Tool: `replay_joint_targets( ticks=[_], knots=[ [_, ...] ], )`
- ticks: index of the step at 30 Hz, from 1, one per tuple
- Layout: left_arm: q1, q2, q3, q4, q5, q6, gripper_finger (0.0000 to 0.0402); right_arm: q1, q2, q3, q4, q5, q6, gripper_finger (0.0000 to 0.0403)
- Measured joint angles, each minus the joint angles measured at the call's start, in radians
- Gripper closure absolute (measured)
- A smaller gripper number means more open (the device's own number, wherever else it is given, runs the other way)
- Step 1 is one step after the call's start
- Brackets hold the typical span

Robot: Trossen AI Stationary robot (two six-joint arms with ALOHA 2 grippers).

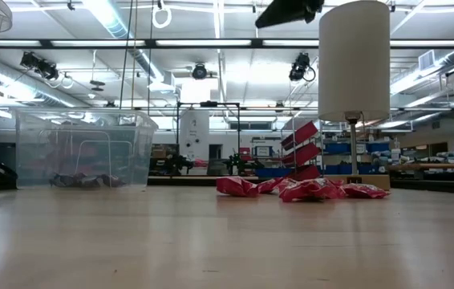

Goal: Sort candy
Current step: Put the red chocolate into the bottom left transparent bin

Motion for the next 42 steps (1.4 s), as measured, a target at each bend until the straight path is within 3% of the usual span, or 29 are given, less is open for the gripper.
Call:
replay_joint_targets(
  ticks=[33,37,42],
  knots=[
    [0.021,0.0,-0.026,0.059,-0.038,-0.053,0.0364,-0.029,0.0,-0.031,0.074,0.0,-0.003,0.0403],
    [0.058,0.0,-0.026,0.163,-0.039,-0.019,0.0364,-0.029,0.0,-0.031,0.075,0.0,-0.009,0.0403],
    [0.125,0.0,-0.026,0.37,-0.019,0.154,0.0364,-0.029,0.016,-0.029,0.08,0.001,-0.011,0.0403]
  ],
)
